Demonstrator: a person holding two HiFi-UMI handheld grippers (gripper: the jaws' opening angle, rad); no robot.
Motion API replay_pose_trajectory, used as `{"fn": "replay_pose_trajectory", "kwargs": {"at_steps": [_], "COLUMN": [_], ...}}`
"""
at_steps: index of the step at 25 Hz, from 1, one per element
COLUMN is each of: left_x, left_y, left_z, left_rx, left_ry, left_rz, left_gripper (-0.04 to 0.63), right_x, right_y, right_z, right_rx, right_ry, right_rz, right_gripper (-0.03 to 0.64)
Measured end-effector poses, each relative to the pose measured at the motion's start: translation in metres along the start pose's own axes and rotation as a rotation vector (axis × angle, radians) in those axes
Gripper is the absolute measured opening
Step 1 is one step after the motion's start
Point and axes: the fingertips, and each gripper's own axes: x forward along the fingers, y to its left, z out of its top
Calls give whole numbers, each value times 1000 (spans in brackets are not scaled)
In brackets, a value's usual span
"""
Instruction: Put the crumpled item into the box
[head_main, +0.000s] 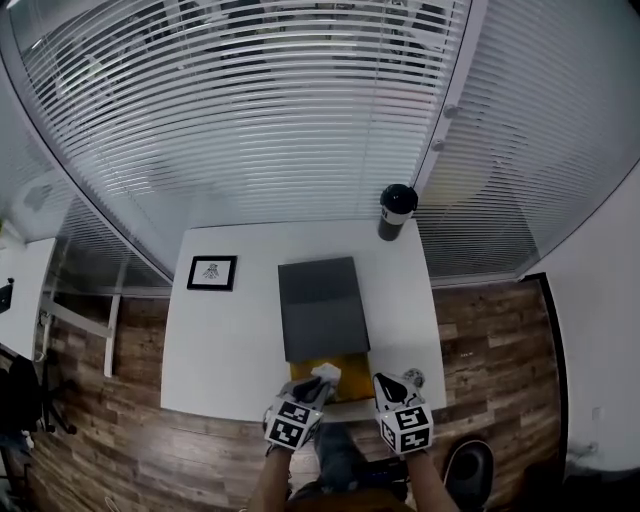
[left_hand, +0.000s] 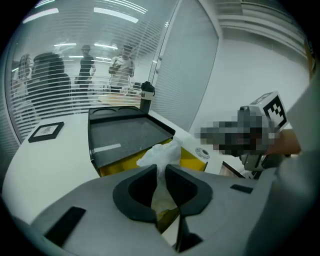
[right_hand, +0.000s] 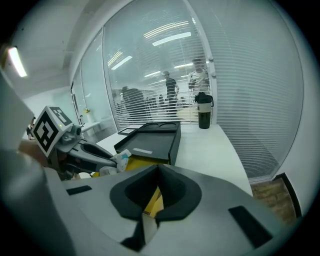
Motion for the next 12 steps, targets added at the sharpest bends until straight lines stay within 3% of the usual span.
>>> {"fn": "replay_pose_trajectory", "kwargs": {"at_steps": [12], "left_x": [16], "left_y": [4], "left_z": [-11], "left_rx": [2], "left_ry": [103], "left_rz": [18], "left_gripper": [74], "right_x": [6], "right_y": [-12], "right_z": [1], "right_rx": [10], "right_ry": [14], "right_rz": [-8], "right_gripper": [12]}}
